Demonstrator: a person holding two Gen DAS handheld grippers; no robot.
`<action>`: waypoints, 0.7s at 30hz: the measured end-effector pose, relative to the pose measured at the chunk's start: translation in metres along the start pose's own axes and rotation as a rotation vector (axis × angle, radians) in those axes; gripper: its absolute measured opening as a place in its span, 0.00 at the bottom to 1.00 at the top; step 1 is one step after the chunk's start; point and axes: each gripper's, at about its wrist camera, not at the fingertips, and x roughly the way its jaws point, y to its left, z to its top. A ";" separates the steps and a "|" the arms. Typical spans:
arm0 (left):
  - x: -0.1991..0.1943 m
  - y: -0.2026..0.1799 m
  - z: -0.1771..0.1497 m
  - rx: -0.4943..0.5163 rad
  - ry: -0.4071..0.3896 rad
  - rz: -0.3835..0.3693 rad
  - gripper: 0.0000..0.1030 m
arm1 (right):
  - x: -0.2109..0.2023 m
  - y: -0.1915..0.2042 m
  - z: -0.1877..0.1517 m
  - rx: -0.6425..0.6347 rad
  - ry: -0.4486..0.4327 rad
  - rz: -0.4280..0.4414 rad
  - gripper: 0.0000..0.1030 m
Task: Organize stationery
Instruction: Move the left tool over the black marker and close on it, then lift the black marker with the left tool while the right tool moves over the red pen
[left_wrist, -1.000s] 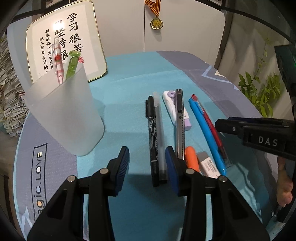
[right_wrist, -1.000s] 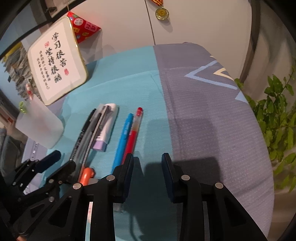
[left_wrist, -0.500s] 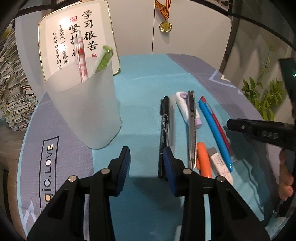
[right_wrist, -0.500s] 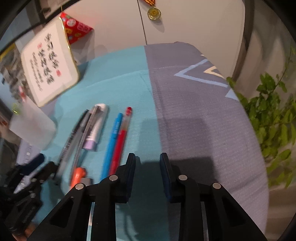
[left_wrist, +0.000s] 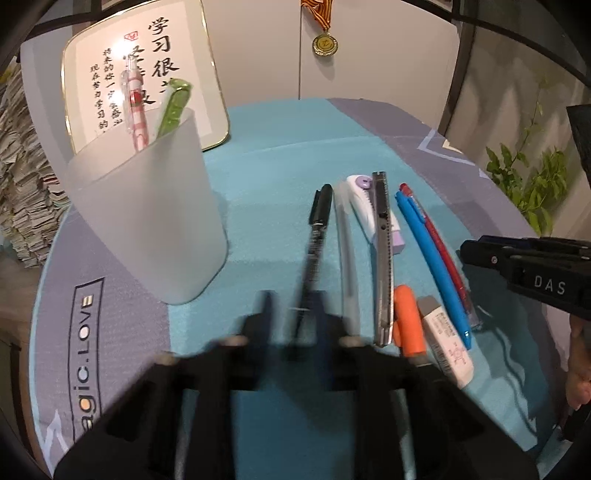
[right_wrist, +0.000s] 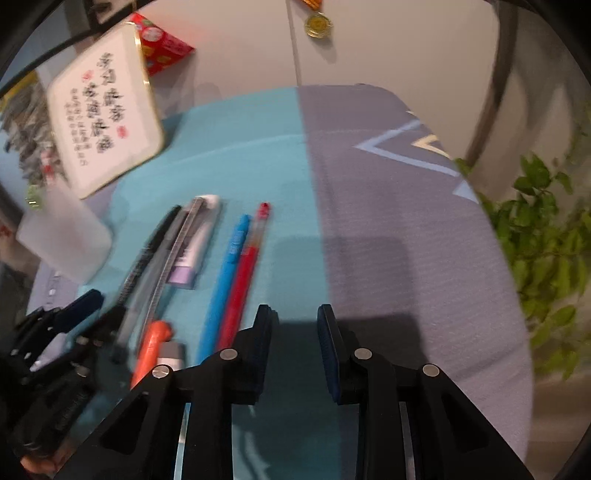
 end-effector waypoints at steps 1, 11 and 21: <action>0.001 0.000 0.001 -0.006 0.006 -0.017 0.07 | -0.001 -0.003 0.000 0.022 0.003 0.021 0.27; -0.022 -0.002 -0.025 0.012 0.026 -0.043 0.07 | -0.005 0.005 -0.006 0.016 0.032 0.116 0.27; -0.051 0.003 -0.064 0.066 0.041 -0.042 0.07 | -0.001 0.009 -0.004 -0.058 0.019 -0.100 0.09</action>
